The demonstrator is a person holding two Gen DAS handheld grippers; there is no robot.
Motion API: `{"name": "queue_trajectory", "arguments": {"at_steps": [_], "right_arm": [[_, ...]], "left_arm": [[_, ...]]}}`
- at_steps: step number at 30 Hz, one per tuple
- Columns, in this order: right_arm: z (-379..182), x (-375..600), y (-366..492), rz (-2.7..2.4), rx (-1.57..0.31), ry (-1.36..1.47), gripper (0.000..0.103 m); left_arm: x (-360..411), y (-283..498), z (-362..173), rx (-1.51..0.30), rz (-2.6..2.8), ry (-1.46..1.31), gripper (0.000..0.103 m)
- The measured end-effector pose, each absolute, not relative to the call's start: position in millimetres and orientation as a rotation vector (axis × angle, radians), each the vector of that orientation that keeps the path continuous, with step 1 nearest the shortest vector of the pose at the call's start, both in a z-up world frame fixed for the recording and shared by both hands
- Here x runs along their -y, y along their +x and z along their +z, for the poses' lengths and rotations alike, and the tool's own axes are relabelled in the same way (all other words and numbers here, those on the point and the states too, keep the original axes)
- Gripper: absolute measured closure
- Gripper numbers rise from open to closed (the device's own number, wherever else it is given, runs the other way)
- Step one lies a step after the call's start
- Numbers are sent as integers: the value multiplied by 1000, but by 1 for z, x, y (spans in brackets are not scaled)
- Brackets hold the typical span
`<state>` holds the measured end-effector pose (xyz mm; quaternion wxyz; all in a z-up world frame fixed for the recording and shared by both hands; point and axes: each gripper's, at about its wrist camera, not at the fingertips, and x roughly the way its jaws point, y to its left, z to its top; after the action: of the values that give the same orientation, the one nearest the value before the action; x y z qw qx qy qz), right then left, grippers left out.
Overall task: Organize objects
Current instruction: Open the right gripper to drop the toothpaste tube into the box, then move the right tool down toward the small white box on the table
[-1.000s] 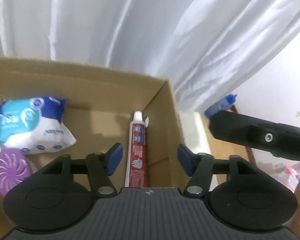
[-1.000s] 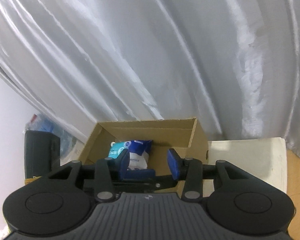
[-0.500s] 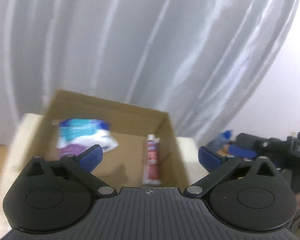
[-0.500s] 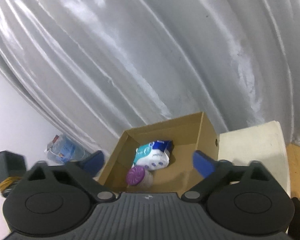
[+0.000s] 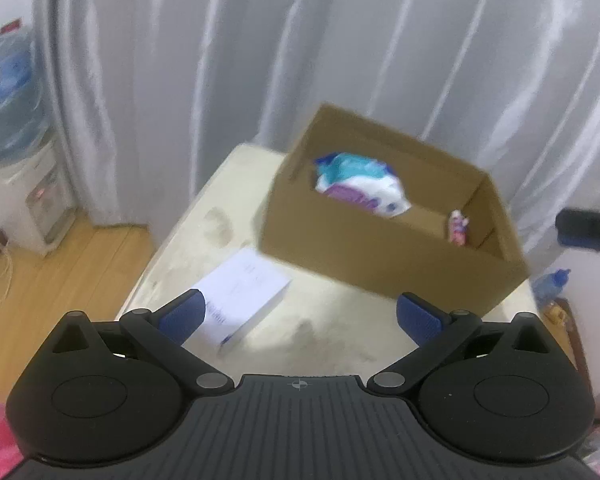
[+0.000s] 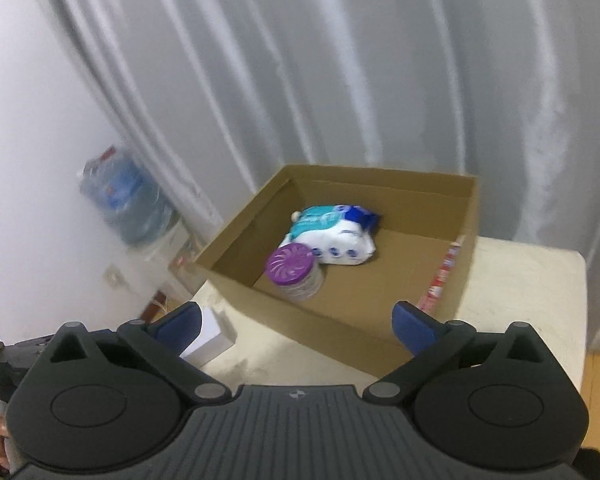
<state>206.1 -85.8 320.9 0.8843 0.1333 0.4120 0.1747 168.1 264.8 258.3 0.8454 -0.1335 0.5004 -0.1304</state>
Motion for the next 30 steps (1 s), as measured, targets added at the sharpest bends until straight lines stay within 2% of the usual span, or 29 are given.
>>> {"name": "queue_trajectory", "arguments": {"at_steps": [7,15,24,30], "right_arm": [[306,11,212,456,-883,175,0],[240,-61,240,583,-935,254,0],[189,-110,271,565,-958,261,12],[174,-121,282,609,-1021,263,15]], "left_arm": [[-273,161,224,-1108,-278,-230,1],[-281,153,194,-1076,-275,-125,1],[-278,160,168,-1075,-349,-92,7],[-274,171,159,-1100,-389,-119,10]]}}
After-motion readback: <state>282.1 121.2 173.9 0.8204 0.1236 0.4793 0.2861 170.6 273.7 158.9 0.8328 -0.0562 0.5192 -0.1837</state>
